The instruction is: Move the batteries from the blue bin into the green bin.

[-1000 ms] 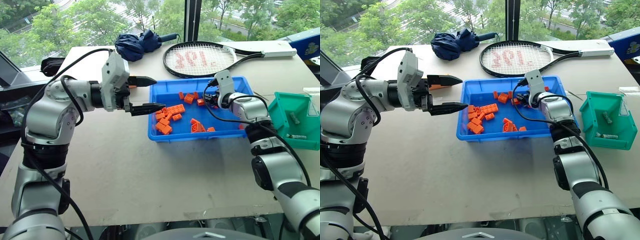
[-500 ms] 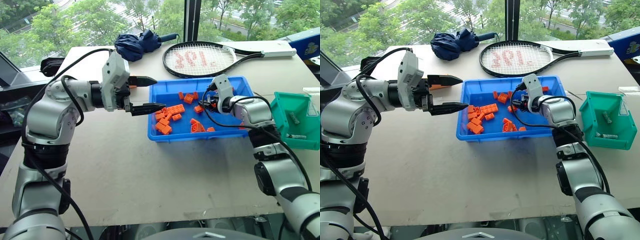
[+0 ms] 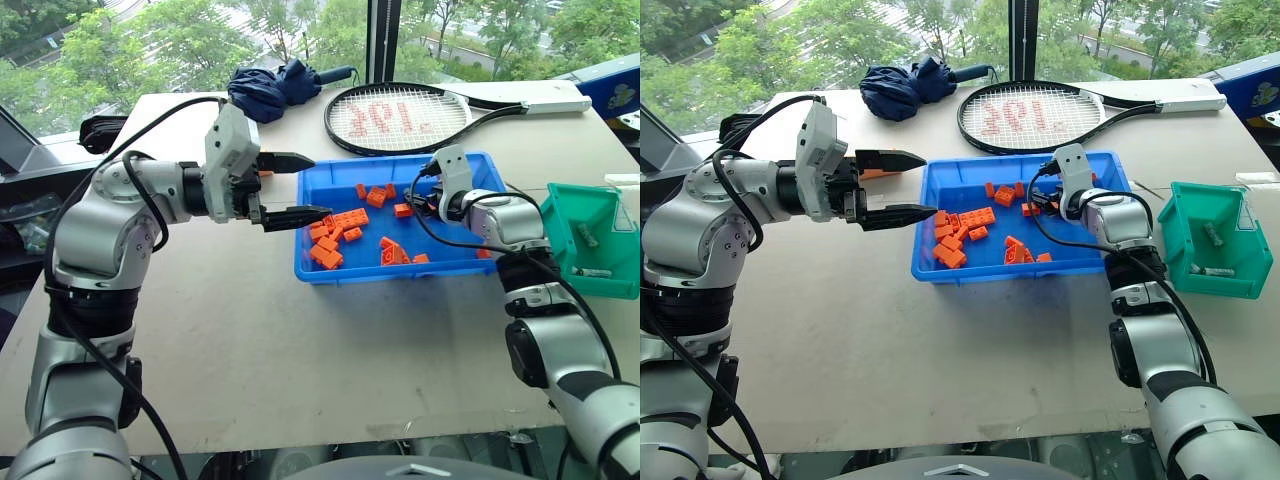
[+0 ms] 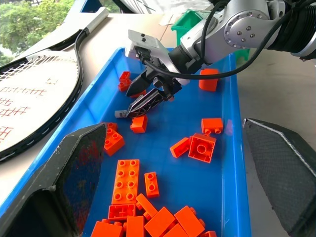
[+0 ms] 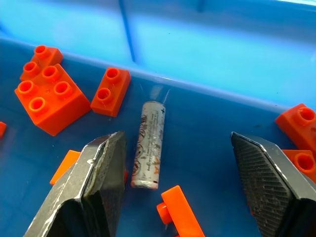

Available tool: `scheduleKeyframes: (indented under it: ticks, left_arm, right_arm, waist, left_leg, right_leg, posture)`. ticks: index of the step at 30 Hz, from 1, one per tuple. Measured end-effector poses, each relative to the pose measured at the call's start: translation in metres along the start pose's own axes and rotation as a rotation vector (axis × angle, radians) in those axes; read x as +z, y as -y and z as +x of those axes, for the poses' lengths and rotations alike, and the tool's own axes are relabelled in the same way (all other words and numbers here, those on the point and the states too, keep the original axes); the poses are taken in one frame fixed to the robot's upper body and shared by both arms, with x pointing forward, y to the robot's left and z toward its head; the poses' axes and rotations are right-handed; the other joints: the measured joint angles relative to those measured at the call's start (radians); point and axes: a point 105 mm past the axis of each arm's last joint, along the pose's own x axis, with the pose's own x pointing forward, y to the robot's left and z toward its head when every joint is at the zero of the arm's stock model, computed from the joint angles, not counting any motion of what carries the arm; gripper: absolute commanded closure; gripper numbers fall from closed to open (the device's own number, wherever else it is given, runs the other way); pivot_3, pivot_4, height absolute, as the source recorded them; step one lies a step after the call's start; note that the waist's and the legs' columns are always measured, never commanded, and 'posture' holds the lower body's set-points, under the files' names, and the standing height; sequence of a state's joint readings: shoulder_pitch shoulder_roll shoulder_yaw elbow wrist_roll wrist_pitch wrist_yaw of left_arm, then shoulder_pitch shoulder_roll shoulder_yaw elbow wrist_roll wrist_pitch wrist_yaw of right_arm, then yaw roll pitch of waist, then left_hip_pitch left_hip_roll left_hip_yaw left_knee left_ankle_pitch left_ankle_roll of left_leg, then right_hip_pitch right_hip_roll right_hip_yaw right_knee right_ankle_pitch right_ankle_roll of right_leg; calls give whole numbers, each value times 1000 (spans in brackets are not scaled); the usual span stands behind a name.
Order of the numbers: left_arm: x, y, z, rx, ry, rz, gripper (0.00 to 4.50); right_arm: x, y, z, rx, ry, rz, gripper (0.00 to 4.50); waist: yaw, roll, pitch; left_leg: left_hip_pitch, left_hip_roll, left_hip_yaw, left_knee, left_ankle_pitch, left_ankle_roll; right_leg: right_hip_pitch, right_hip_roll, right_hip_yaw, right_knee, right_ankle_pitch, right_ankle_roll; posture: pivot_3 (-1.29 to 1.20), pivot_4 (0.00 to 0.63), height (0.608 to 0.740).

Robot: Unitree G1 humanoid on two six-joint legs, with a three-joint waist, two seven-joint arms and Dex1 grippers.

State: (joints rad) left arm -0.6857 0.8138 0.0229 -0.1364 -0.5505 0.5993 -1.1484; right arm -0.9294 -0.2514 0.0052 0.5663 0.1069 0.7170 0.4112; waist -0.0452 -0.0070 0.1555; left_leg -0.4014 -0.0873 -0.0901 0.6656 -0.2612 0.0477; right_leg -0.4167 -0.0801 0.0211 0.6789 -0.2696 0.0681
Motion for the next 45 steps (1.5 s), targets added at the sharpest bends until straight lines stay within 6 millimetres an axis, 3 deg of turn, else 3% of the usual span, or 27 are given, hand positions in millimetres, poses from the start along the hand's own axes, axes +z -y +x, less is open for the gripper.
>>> scheduleKeyframes:
  ticks: [6,7,9,14,33,36,39,43,44,45]
  left_arm:
    - [0,0,0,0,4,4,0]
    - [0,0,0,0,4,5,0]
    - [1,0,0,0,5,7,0]
    - [1,0,0,1,7,12,0]
    - [1,-1,0,4,10,26,0]
    - [1,-1,0,4,11,24,0]
    - [1,-1,0,3,11,24,0]
    - [1,-1,0,1,13,24,0]
    - [1,-1,0,1,12,24,0]
    - [1,-1,0,1,12,24,0]
  right_arm:
    - [3,-6,7,32,-11,-24,1192]
    - [4,-7,8,38,-14,-28,1417]
    - [6,-7,10,44,-20,-31,2055]
    - [8,-3,12,52,-37,-46,4388]
    - [8,1,2,119,-104,-123,4455]
    - [6,0,-3,143,-126,-155,3643]
    - [-6,0,-6,151,-159,-160,2124]
    - [-3,7,-9,116,-152,-186,386]
    - [-1,10,-11,104,-148,-188,94]
    - [0,11,-12,101,-146,-187,94]
  waist:
    - [0,0,0]
    - [0,0,0]
    - [0,0,0]
    - [1,0,0]
    - [1,0,0]
    - [1,0,0]
    - [1,0,0]
    - [1,0,0]
    - [1,0,0]
    - [1,0,0]
  left_leg:
    - [0,0,0,0,0,0]
    - [0,0,0,0,0,0]
    - [0,0,0,0,0,0]
    - [0,0,0,0,0,0]
    - [1,0,0,0,0,0]
    - [1,0,0,0,0,0]
    - [0,0,0,0,0,0]
    - [0,0,0,0,0,0]
    - [0,0,0,0,0,0]
    - [0,0,0,0,0,0]
  right_leg:
    - [0,0,0,0,0,0]
    - [0,0,0,0,0,0]
    - [0,0,0,0,0,0]
    - [1,0,0,0,0,0]
    - [1,0,0,0,0,0]
    - [1,0,0,0,0,0]
    - [1,0,0,0,0,0]
    - [0,0,0,0,0,0]
    - [0,0,0,0,0,0]
    - [0,0,0,0,0,0]
  posture:
    - [0,150,740]
    - [0,150,740]
    - [0,150,740]
    - [0,150,740]
    - [0,150,740]
    - [0,150,740]
    - [0,150,740]
    - [0,150,740]
    - [0,150,740]
    - [0,150,740]
